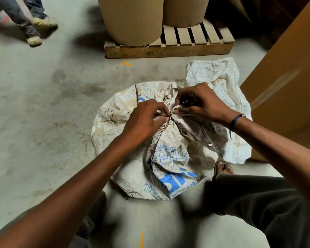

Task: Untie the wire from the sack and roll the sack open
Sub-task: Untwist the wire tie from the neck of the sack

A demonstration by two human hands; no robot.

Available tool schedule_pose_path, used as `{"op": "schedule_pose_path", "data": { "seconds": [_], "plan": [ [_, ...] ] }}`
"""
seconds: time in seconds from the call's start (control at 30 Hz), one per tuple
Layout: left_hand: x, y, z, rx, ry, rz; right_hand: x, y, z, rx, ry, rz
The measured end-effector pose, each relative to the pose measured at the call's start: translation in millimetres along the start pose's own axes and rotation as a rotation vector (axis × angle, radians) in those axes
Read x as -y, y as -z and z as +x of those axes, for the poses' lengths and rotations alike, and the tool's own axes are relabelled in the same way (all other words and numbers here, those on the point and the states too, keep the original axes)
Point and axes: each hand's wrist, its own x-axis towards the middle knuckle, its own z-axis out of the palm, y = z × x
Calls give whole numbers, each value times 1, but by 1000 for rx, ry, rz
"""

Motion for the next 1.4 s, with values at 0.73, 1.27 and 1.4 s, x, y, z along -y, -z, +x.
{"op": "schedule_pose_path", "data": {
  "seconds": [0.73,1.27,1.4],
  "plan": [
    [-11,20,0,43,-220,644,24,1,18,30,77,-34],
    [14,48,-9,25,65,75,13,3,11,-20,-3,-77],
    [3,25,-8,58,59,34,22,1,19,-41,-6,-69]
  ]
}}
